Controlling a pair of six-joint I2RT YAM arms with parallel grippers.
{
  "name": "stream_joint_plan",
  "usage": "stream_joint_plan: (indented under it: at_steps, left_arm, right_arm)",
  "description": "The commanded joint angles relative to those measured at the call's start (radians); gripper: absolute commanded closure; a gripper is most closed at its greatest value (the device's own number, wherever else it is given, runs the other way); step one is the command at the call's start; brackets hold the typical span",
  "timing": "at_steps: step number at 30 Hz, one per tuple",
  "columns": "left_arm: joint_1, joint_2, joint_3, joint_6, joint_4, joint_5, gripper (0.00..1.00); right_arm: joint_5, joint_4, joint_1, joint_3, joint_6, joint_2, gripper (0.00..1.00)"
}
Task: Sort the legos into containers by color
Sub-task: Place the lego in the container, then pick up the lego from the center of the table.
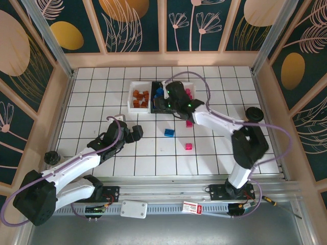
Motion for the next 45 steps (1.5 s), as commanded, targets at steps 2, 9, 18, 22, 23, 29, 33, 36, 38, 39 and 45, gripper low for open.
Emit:
stream_joint_plan:
  at_steps: [2,9,18,22,23,29,33,36,38,39,45]
  left_arm:
    - [0.005,-0.026,0.010,0.007,-0.030,0.001,0.01]
    - [0.005,0.031,0.038,0.039,-0.041,-0.018,0.01]
    - [0.004,0.285,0.175,0.107,-0.008,0.009,0.26]
    - [-0.007,0.405,0.225,0.133,-0.012,-0.035,0.31]
    - [-0.012,0.435,0.238,0.141,-0.013,-0.049,0.31]
    - [-0.029,0.557,0.279,0.146,0.028,-0.061,0.41]
    - [-0.040,0.598,0.306,0.149,0.034,-0.059,0.50]
    - [-0.044,0.610,0.297,0.144,0.038,-0.061,0.62]
    - [-0.044,0.607,0.281,0.138,0.045,-0.059,0.70]
    - [-0.044,0.602,0.273,0.135,0.046,-0.058,0.74]
    - [-0.044,0.533,0.250,0.120,0.046,-0.046,0.90]
  right_arm:
    - [0.049,-0.014,-0.053,0.164,0.005,0.179,0.81]
    - [0.047,-0.065,-0.082,0.340,0.029,0.329,0.45]
    - [0.046,0.040,-0.062,0.108,0.049,0.143,0.36]
    - [0.051,0.102,-0.047,-0.048,0.069,0.030,0.36]
    - [0.051,0.119,-0.043,-0.085,0.074,0.005,0.36]
    - [0.051,0.171,-0.022,-0.216,0.106,-0.095,0.36]
    - [0.059,0.184,-0.007,-0.260,0.115,-0.134,0.36]
    - [0.062,0.194,-0.006,-0.294,0.124,-0.158,0.36]
    - [0.068,0.197,-0.006,-0.315,0.126,-0.170,0.36]
    - [0.072,0.198,-0.006,-0.323,0.127,-0.174,0.36]
    - [0.090,0.213,-0.006,-0.381,0.145,-0.216,0.36]
